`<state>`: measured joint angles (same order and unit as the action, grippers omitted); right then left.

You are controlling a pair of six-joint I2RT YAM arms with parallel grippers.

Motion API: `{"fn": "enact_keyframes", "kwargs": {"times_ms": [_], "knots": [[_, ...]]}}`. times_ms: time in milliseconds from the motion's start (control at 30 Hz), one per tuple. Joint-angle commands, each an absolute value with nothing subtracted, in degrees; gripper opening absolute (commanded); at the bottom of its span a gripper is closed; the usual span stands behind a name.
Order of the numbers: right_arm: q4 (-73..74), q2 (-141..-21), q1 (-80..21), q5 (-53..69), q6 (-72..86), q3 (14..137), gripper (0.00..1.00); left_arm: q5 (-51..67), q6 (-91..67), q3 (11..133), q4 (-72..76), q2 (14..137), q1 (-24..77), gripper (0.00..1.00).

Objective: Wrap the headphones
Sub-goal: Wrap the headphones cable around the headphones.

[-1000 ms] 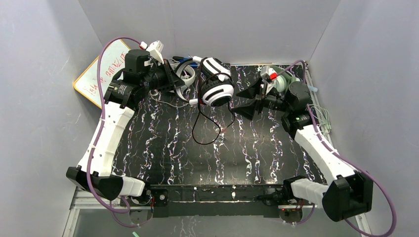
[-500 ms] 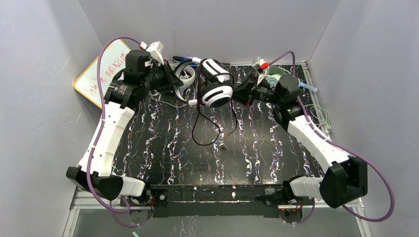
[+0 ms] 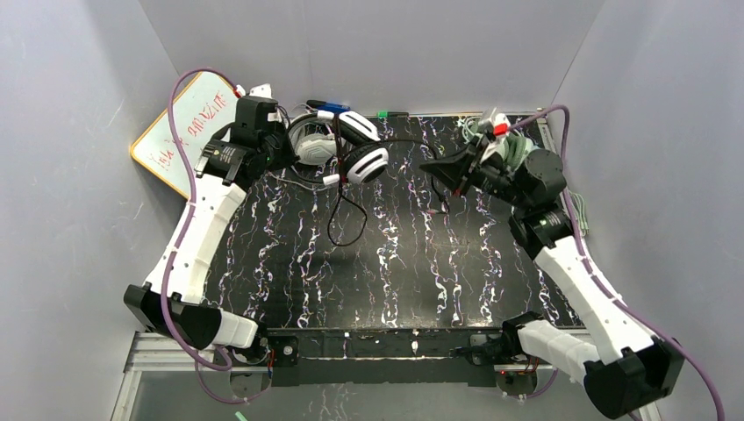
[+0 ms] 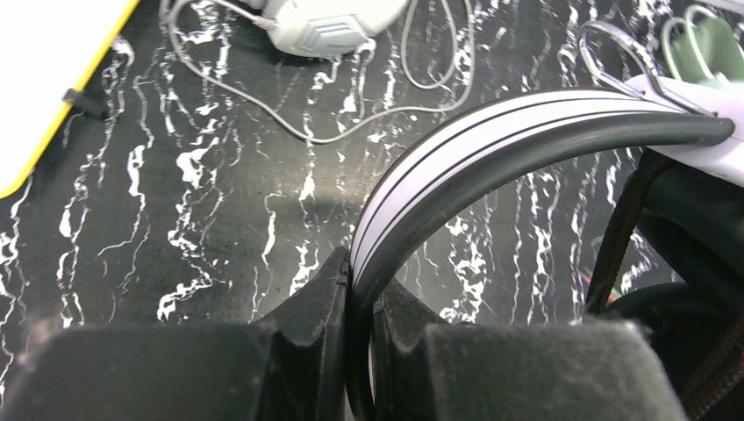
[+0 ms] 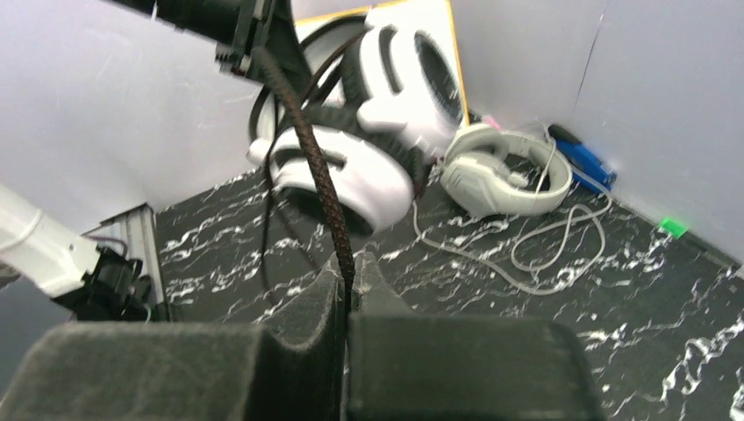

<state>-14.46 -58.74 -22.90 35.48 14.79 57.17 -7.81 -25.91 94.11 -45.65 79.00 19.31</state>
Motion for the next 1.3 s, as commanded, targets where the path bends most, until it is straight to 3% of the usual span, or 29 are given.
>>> {"fn": "enact_keyframes", "kwargs": {"times_ms": [0,233,567,733,867,967,1000,1100,1133,1200,1267], "knots": [[-11.44,-53.20,-22.88,37.65,16.50,50.19,0.01,-16.85,-32.23,96.72,-44.30,79.39,19.42,0.00],[-8.22,-44.07,-22.87,38.25,22.08,35.91,0.01,-24.73,-39.53,99.86,-41.92,82.52,16.14,0.00],[-1.05,-37.29,-22.95,42.63,33.72,26.13,0.01,-16.08,-55.69,119.04,-40.03,96.03,2.83,0.00],[16.37,-33.88,-22.91,26.15,31.55,28.75,0.01,-10.03,-60.27,125.24,-37.68,99.14,-2.75,0.00],[27.73,-36.59,-22.89,2.57,41.54,30.88,0.01,-6.96,-62.09,126.28,-36.36,98.32,-5.76,0.00],[29.22,-41.77,-22.81,-7.13,47.71,32.94,0.01,-5.15,-61.25,125.75,-36.14,96.91,-6.74,0.00],[28.54,-43.85,-22.77,-8.03,48.25,34.30,0.06,-4.39,-60.80,125.11,-36.09,96.34,-6.76,0.00],[23.21,-49.88,-22.73,-4.64,42.70,39.31,0.65,-1.06,-59.48,122.05,-36.05,94.36,-6.77,0.00],[20.28,-51.26,-22.75,-0.32,38.40,41.09,0.77,-0.18,-58.81,120.76,-36.05,93.61,-6.78,0.00],[16.01,-53.55,-22.69,6.93,31.64,44.59,0.90,2.87,-57.52,117.95,-36.06,91.76,-6.77,0.00],[11.57,-55.36,-22.75,14.23,26.44,47.15,0.96,4.73,-56.03,114.40,-36.05,89.44,-6.77,0.00]]}}
